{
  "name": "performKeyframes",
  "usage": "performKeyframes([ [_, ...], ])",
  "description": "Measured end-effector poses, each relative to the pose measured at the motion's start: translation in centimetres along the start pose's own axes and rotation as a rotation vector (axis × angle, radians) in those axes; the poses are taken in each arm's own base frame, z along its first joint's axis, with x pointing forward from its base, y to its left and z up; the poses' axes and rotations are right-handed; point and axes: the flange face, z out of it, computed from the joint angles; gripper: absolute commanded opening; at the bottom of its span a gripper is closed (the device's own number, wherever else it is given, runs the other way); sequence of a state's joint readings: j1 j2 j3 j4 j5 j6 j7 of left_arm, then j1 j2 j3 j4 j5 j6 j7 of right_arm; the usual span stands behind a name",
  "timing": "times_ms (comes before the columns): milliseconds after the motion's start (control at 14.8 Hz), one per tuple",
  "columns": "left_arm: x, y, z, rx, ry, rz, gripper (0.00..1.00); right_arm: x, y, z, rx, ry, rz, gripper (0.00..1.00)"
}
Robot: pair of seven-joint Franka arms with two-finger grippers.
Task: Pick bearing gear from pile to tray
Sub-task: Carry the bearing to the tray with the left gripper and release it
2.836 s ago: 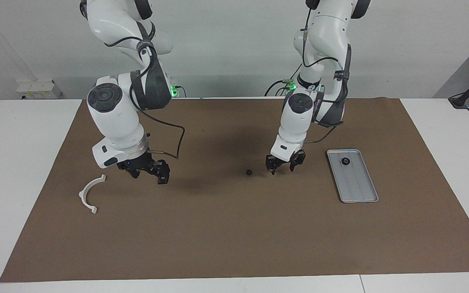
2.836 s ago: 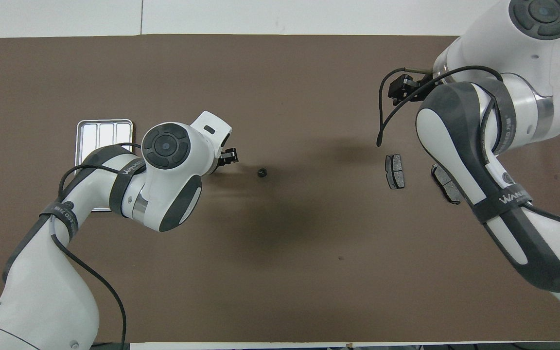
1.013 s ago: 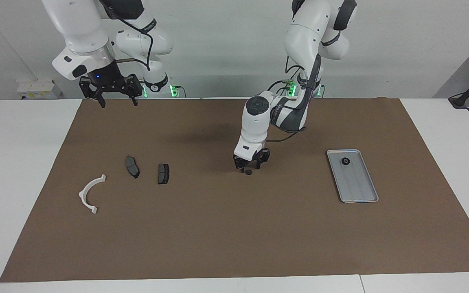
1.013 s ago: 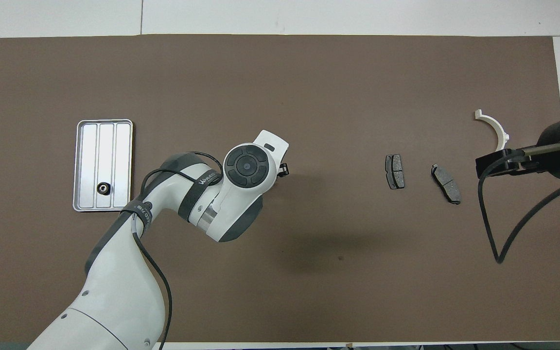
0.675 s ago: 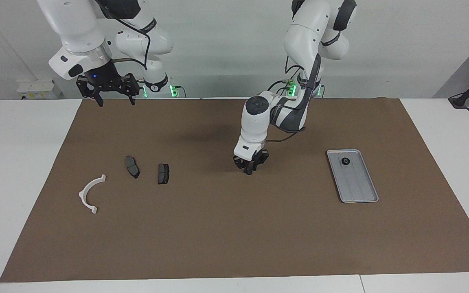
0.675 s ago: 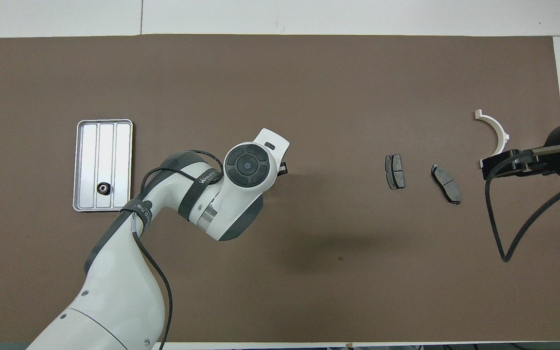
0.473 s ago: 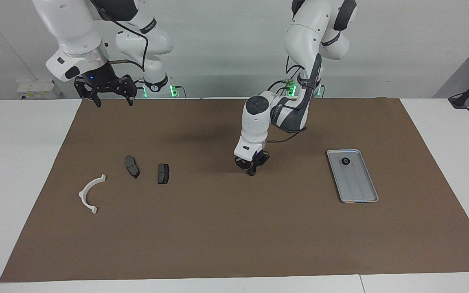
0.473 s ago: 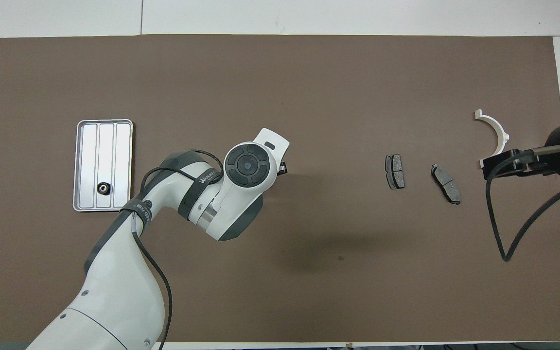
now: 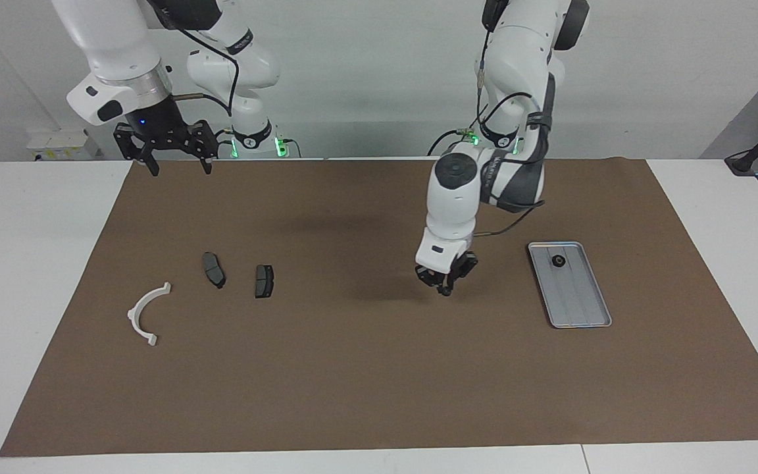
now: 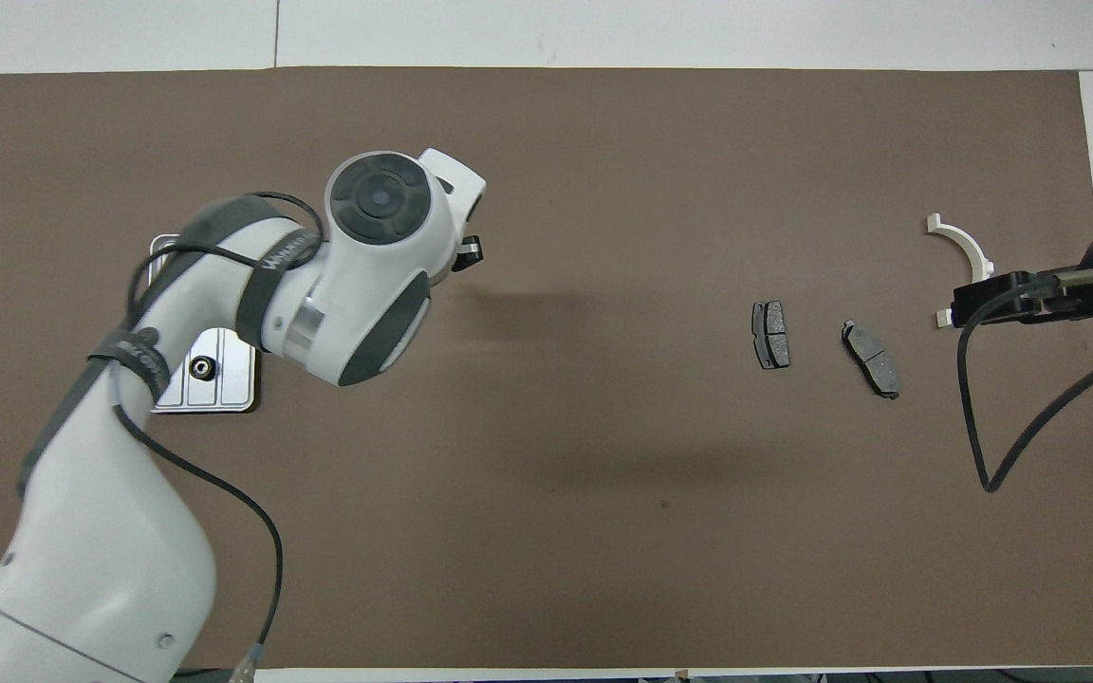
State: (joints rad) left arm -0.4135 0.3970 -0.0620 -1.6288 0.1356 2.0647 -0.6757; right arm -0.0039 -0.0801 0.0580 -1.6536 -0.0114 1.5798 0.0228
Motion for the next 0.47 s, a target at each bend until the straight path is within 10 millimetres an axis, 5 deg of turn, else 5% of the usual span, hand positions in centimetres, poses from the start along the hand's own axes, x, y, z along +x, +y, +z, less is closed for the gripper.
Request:
performKeyframes([
  [270,5.1,-16.2,-5.4,-0.02,-0.09,0.157,0.0,0.0,0.0,0.0,0.0,0.001,0.0,1.0],
  [473,6.7,-26.1,-4.5,-0.042,-0.107,0.245,0.0,0.0,0.0,-0.1,0.0,0.002,-0.001,1.0],
])
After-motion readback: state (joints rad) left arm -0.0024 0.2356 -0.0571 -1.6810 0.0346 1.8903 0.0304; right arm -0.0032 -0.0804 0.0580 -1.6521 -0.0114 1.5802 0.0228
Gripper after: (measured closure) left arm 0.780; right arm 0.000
